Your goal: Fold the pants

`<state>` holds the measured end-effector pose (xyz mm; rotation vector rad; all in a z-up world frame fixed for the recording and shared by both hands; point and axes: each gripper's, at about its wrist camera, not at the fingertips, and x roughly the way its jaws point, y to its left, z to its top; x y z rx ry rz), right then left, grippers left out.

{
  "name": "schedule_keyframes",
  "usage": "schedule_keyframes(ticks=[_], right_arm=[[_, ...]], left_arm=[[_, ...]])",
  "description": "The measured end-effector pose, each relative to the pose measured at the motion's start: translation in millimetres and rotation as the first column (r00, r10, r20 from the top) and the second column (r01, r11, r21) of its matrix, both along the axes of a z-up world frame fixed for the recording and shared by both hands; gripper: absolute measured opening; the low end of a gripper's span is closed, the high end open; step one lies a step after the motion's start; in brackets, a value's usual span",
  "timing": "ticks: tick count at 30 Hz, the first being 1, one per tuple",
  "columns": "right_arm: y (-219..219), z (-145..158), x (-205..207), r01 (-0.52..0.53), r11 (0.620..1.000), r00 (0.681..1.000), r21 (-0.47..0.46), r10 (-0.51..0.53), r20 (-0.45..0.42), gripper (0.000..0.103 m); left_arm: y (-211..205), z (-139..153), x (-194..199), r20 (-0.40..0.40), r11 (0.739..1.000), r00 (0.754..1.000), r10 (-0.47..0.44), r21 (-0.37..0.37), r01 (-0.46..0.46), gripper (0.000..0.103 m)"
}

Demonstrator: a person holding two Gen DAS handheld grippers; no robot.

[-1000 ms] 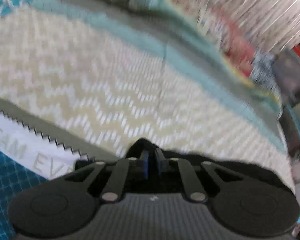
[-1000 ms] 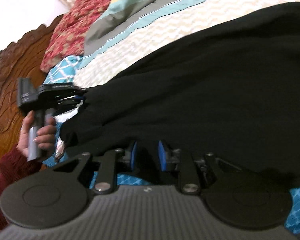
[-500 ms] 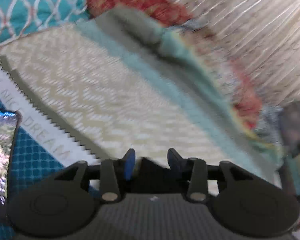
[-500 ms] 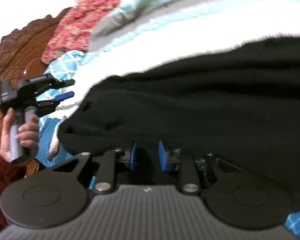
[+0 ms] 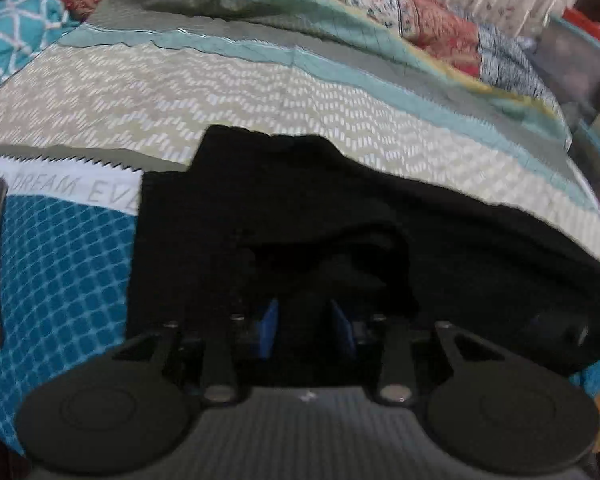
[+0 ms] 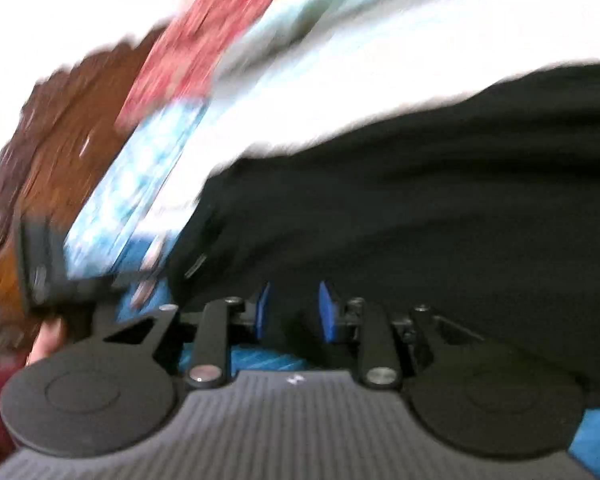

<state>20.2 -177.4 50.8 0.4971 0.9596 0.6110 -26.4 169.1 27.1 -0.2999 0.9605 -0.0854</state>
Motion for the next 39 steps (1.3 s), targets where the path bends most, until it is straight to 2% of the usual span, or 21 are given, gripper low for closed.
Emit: schedule_keyframes(ticks=[3, 5, 8, 11, 12, 14, 17, 19, 21, 25, 27, 29, 32, 34, 36, 37, 38, 39], right_arm=[[-80.9, 5.9, 2.8, 0.212, 0.976, 0.977, -0.058, -0.209, 0.052, 0.031], [-129.2, 0.6, 15.3, 0.304, 0.944, 0.953, -0.125, -0.301, 0.042, 0.031], [-184.0, -7.1, 41.0, 0.403, 0.9, 0.914, -0.168, -0.404, 0.025, 0.031], [-216.3, -21.7, 73.3, 0.434, 0.886, 0.894, -0.164, -0.446, -0.045, 0.031], [-223.5, -25.2, 84.5, 0.439, 0.883, 0.89, -0.167, -0.453, -0.052, 0.03], [-217.9, -35.7, 111.0, 0.451, 0.867, 0.877, -0.212, -0.475, -0.075, 0.019], [-210.9, -40.5, 134.3, 0.489, 0.845, 0.861, -0.216, -0.508, -0.037, 0.017], [-206.7, -39.3, 141.6, 0.506, 0.819, 0.846, -0.27, -0.532, -0.026, 0.017], [-209.0, -34.7, 135.9, 0.518, 0.822, 0.844, -0.235, -0.536, -0.017, 0.022], [-229.3, -5.8, 87.1, 0.557, 0.823, 0.83, -0.107, -0.549, 0.098, 0.023], [-244.6, 7.4, 46.1, 0.599, 0.797, 0.796, -0.083, -0.58, 0.173, 0.024], [-262.7, 15.7, 3.6, 0.658, 0.748, 0.742, -0.082, -0.627, 0.238, 0.028], [-298.1, 15.4, -46.2, 0.732, 0.677, 0.668, -0.078, -0.69, 0.279, 0.031], [-319.3, 2.4, -60.7, 0.758, 0.646, 0.647, -0.089, -0.728, 0.226, 0.031], [-346.2, -17.7, -56.2, 0.791, 0.581, 0.606, -0.192, -0.787, 0.115, 0.027], [-361.5, -30.6, -56.3, 0.811, 0.531, 0.562, -0.247, -0.823, 0.077, 0.001], [-378.0, -38.0, -64.0, 0.841, 0.503, 0.521, -0.199, -0.852, 0.046, 0.0], [-386.6, -37.5, -69.7, 0.872, 0.475, 0.48, -0.12, -0.877, 0.016, 0.004]], left_arm=[[3.7, 16.6, -0.9, 0.018, 0.999, 0.999, 0.031, -0.033, -0.03, 0.032], [-6.1, 26.7, 4.7, 0.041, 1.0, 0.999, 0.012, -0.007, -0.011, 0.033], [-29.1, 27.8, 18.2, 0.05, 1.0, 0.999, -0.01, 0.025, 0.008, 0.035], [-42.2, 15.8, 31.8, 0.021, 0.999, 1.0, -0.002, 0.037, 0.001, 0.036], [-44.8, 9.5, 35.1, 0.0, 0.999, 1.0, 0.005, 0.036, -0.005, 0.036], [-48.4, 0.5, 38.7, -0.028, 0.999, 0.999, 0.017, 0.042, -0.016, 0.036], [-47.1, -6.6, 39.2, -0.052, 0.998, 0.998, 0.028, 0.051, -0.025, 0.036], [-45.5, -4.2, 38.0, -0.057, 0.999, 0.998, 0.029, 0.043, -0.026, 0.037], [-44.7, 0.1, 36.3, -0.05, 0.999, 0.998, 0.028, 0.038, -0.026, 0.041], [-48.6, 9.6, 29.6, -0.028, 1.0, 1.0, 0.012, 0.021, -0.012, 0.042], [-53.3, 13.5, 26.0, -0.017, 1.0, 1.0, 0.005, 0.014, -0.005, 0.042], [-60.2, 16.8, 23.4, -0.007, 1.0, 1.0, -0.002, 0.017, 0.002, 0.042], [-72.2, 20.0, 22.8, 0.007, 0.999, 1.0, -0.021, 0.04, 0.021, 0.042], [-78.2, 19.0, 24.8, 0.0, 0.997, 1.0, -0.021, 0.077, 0.021, 0.042], [-81.3, 12.8, 29.6, -0.033, 0.992, 0.999, -0.007, 0.124, 0.011, 0.042], [-80.9, 6.2, 33.5, -0.063, 0.987, 0.998, 0.011, 0.161, -0.001, 0.042], [-79.2, 1.5, 35.6, -0.097, 0.981, 0.994, 0.044, 0.192, -0.025, 0.04], [-76.8, 2.2, 34.3, -0.102, 0.982, 0.993, 0.057, 0.183, -0.038, 0.04]])
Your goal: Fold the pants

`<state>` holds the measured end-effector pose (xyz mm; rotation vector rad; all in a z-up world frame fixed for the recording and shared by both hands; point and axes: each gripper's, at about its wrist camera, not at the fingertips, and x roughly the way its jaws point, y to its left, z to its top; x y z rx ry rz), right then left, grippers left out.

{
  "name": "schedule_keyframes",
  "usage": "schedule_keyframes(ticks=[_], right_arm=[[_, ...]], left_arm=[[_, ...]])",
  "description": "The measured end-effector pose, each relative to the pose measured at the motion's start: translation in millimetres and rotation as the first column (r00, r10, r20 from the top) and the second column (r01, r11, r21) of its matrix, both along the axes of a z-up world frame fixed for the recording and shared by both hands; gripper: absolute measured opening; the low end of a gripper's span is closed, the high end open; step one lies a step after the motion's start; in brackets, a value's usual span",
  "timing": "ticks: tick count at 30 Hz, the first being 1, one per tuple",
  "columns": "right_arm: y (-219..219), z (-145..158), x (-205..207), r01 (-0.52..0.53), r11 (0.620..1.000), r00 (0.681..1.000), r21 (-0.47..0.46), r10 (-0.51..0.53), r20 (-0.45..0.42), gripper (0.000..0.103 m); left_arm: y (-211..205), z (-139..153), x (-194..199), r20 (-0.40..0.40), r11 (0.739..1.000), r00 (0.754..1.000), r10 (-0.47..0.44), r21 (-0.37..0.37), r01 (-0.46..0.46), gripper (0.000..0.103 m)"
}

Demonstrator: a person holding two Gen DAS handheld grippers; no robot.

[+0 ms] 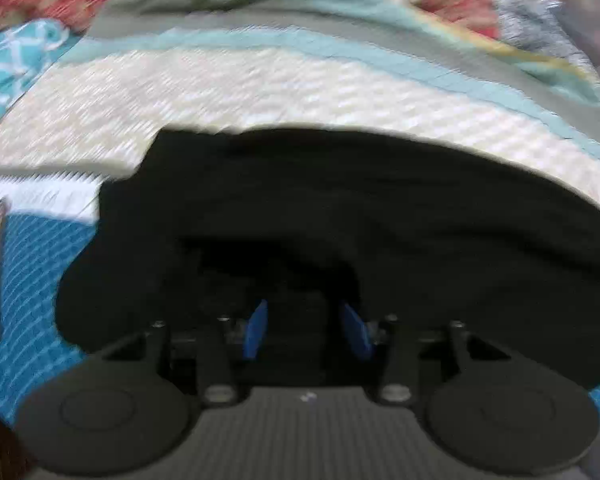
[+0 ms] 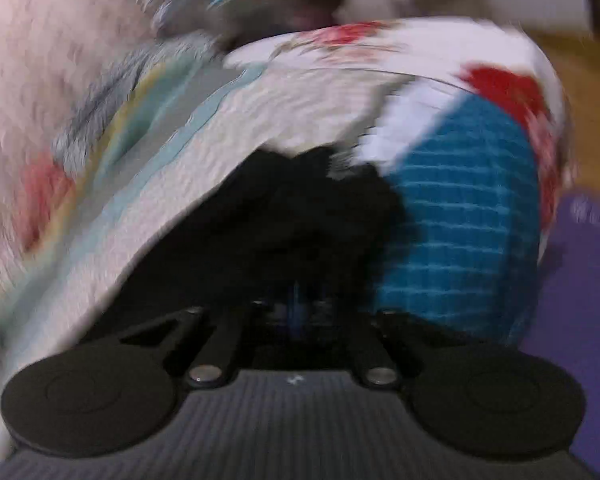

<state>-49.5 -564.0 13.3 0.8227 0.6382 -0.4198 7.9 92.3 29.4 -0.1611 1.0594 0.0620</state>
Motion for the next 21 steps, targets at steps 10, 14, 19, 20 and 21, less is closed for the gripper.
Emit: schedule_keyframes(ticks=[10, 14, 19, 20, 21], right_arm=[[-34.6, 1.4, -31.1, 0.086, 0.994, 0.977, -0.067, -0.071, 0.202, 0.055], [-28.6, -3.3, -35.5, 0.043, 0.999, 0.981, 0.001, -0.042, 0.19, 0.056], [-16.8, -4.9, -21.5, 0.039, 0.999, 0.985, -0.037, -0.032, 0.167, 0.019], [-16.0, -4.2, -21.5, 0.043, 0.999, 0.985, -0.031, -0.037, 0.169, 0.017], [-13.0, -0.5, -22.1, 0.041, 0.998, 0.985, -0.044, -0.033, 0.171, 0.017]], left_arm=[[8.3, 66.8, -29.9, 0.146, 0.998, 0.988, 0.045, -0.051, -0.038, 0.048], [-3.0, 79.7, -30.0, 0.162, 0.996, 0.986, 0.04, -0.081, -0.027, 0.049], [-18.0, 84.2, -27.0, 0.17, 0.997, 0.985, 0.005, -0.083, 0.009, 0.049], [-18.9, 83.8, -26.5, 0.17, 0.996, 0.986, 0.001, -0.087, 0.014, 0.049], [-19.7, 83.4, -26.3, 0.169, 0.996, 0.986, -0.002, -0.089, 0.018, 0.049]])
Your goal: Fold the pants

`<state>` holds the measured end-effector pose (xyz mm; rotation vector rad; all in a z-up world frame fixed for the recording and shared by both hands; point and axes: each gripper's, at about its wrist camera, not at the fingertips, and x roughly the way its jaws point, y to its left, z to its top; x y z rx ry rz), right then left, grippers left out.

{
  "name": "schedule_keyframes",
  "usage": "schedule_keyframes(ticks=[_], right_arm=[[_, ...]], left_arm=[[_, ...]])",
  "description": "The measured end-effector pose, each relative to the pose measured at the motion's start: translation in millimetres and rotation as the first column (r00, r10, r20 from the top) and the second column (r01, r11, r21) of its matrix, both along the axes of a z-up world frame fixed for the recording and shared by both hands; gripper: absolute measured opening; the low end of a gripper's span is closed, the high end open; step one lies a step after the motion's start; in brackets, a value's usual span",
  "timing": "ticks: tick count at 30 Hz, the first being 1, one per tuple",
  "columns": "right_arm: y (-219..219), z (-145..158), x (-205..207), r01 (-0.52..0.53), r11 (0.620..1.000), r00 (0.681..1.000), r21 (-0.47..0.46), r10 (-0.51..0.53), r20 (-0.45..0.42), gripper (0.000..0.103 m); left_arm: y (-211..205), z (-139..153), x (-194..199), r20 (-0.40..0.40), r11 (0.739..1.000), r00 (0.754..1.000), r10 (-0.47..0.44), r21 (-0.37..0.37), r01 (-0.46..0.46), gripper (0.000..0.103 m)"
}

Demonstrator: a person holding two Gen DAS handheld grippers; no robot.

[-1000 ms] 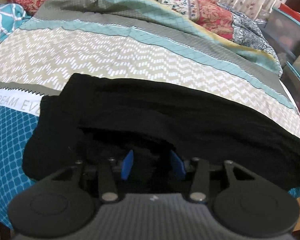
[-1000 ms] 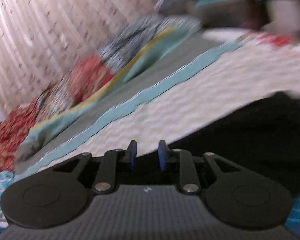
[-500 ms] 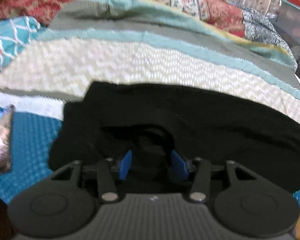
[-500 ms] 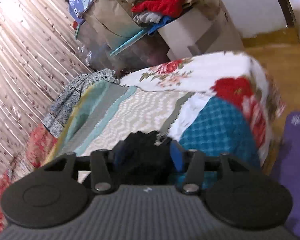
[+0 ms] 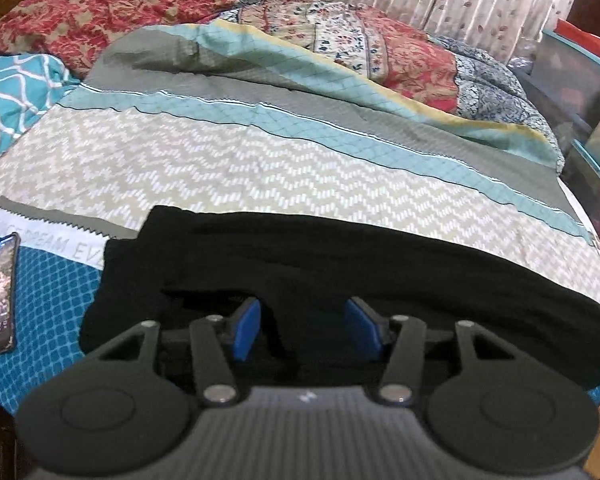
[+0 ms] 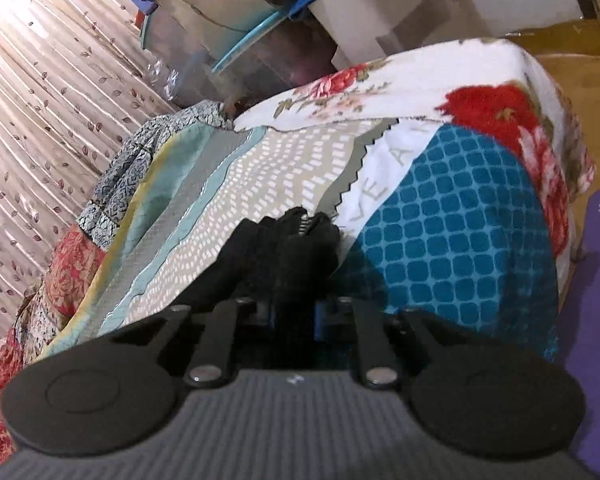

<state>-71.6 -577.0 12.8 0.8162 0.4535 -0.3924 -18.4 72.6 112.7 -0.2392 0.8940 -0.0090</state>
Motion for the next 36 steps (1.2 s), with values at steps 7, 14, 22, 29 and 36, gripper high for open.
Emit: schedule_keyframes(ticks=[7, 14, 22, 29, 36], right_arm=[[49.3, 50.5, 4.7, -0.126, 0.984, 0.987, -0.126, 0.137, 0.082, 0.015], [174.3, 86.7, 29.8, -0.423, 0.854, 0.889, -0.302, 0.456, 0.047, 0.015], [330.1, 31.2, 53.6, -0.733, 0.573, 0.671, -0.367, 0.696, -0.256, 0.018], [353.2, 19.4, 52.0, -0.796, 0.466, 0.601, -0.388, 0.689, -0.405, 0.061], [346.7, 55.0, 26.9, -0.763, 0.496, 0.62, -0.415, 0.742, -0.254, 0.055]], left_arm=[[4.6, -8.6, -5.0, -0.007, 0.996, 1.0, -0.007, -0.086, 0.006, 0.049], [-1.4, -30.6, -7.9, -0.04, 0.985, 0.997, -0.062, -0.165, 0.055, 0.049], [-1.9, -54.3, -18.0, -0.065, 0.972, 0.991, -0.118, -0.212, 0.102, 0.049], [30.3, -66.7, -26.1, -0.067, 0.963, 0.995, -0.072, -0.266, 0.052, 0.052], [53.2, -68.8, -34.1, -0.027, 0.946, 0.998, -0.062, -0.32, 0.05, 0.052]])
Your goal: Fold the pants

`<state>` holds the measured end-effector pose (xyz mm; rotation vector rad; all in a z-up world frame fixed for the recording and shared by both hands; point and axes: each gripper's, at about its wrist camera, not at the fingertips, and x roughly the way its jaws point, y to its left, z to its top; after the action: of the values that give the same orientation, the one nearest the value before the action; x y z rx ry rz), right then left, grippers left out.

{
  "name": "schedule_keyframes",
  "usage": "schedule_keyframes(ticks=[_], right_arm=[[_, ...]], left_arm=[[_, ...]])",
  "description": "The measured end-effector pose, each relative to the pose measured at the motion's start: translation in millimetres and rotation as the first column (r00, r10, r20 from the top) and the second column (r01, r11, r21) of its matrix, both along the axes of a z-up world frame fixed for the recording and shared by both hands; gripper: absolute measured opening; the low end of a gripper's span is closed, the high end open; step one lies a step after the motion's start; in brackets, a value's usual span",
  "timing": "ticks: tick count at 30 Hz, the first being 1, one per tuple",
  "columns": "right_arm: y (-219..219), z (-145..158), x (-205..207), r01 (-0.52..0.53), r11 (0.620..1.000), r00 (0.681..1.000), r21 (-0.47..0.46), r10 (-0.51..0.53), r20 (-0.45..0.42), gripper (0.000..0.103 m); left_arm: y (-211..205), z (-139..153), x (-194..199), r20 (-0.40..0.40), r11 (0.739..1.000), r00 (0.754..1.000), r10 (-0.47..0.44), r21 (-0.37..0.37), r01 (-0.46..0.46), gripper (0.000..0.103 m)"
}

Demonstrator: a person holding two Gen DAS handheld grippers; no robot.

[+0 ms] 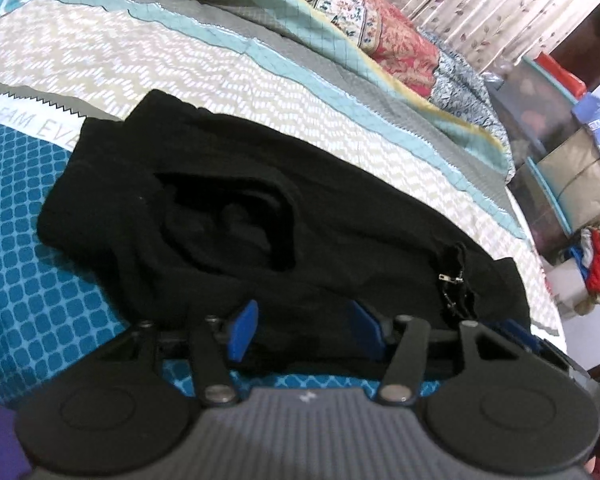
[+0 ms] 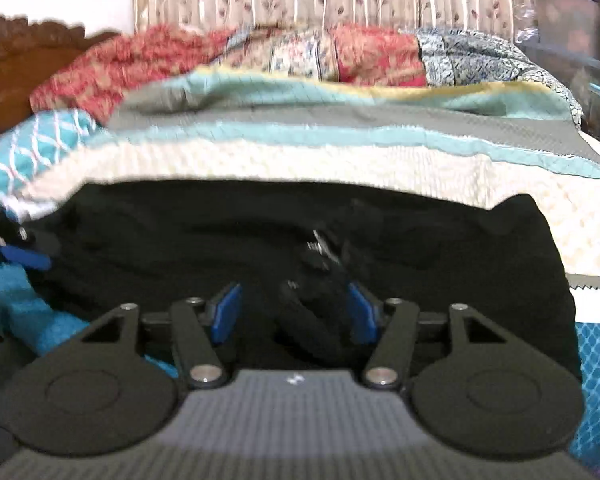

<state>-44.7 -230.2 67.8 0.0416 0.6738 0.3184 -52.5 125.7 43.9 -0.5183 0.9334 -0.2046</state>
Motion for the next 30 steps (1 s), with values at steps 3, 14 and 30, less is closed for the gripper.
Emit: schedule_keyframes(ticks=[3, 14, 30], right_arm=[[5.6, -7.2, 9.9, 0.027, 0.999, 0.999, 0.043, -0.025, -0.035, 0.043], [30.5, -31.7, 24.7, 0.112, 0.991, 0.982, -0.071, -0.121, -0.146, 0.047], [155.7, -9.4, 84.8, -0.091, 0.965, 0.968, 0.244, 0.144, -0.208, 0.028]], left_arm=[[4.8, 5.1, -6.2, 0.03, 1.0, 1.0, -0.005, -0.013, 0.006, 0.052], [57.0, 11.7, -42.6, 0.078, 0.989, 0.987, 0.141, -0.056, -0.137, 0.058], [114.2, -39.9, 2.1, -0.003, 0.932, 0.942, 0.335, -0.146, -0.332, 0.096]])
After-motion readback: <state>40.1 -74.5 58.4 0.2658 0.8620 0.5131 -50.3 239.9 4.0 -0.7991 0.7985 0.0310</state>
